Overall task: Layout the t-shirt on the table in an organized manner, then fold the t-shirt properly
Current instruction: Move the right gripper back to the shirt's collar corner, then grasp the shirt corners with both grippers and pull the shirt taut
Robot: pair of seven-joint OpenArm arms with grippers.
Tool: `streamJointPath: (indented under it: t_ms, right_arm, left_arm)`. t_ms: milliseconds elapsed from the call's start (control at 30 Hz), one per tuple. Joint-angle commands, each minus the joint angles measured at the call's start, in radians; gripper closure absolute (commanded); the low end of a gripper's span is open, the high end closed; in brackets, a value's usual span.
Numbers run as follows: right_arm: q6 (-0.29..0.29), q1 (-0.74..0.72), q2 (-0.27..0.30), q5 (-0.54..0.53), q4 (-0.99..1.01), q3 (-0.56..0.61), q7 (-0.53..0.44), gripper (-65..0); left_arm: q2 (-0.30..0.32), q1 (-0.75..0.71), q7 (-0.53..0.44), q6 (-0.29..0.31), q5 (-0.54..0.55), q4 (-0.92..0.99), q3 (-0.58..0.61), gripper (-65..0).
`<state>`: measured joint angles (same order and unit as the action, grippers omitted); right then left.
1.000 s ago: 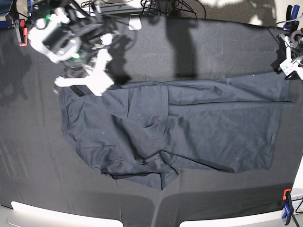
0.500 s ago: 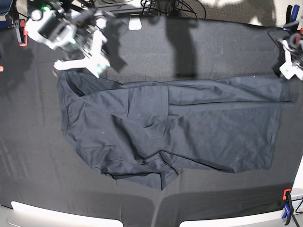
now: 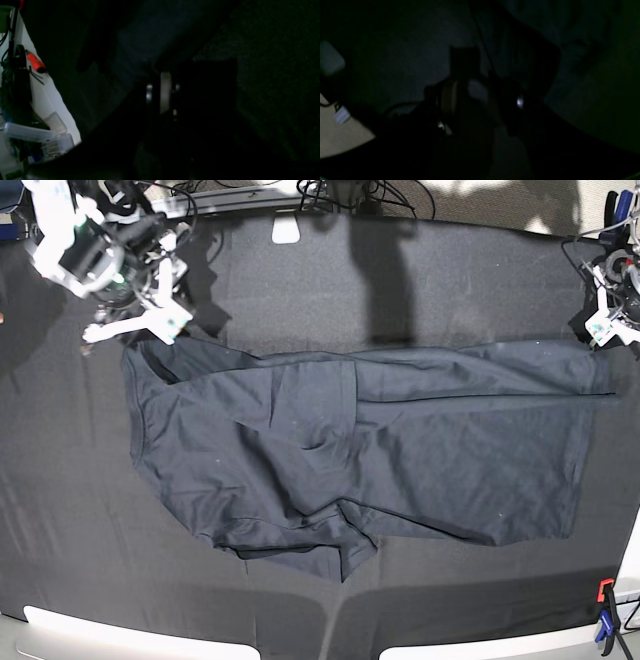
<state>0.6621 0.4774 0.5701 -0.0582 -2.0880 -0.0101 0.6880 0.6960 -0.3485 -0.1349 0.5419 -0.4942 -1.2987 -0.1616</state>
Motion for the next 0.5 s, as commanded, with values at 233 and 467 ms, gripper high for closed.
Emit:
streamJointPath:
  t_ms: [233, 467]
  right_arm:
    - [-0.044, -0.174, 0.012, 0.244, 0.193, 0.257, -0.056, -25.9]
    - [-0.125, -0.222, 0.013, 0.373, 0.255, 0.367, -0.025, -25.8]
  left_arm:
    - [0.016, -0.001, 0.019, 0.011, -0.004, -0.006, 0.000, 0.0]
    - [0.017, -0.001, 0.056, 0.011, -0.004, -0.006, 0.000, 0.0]
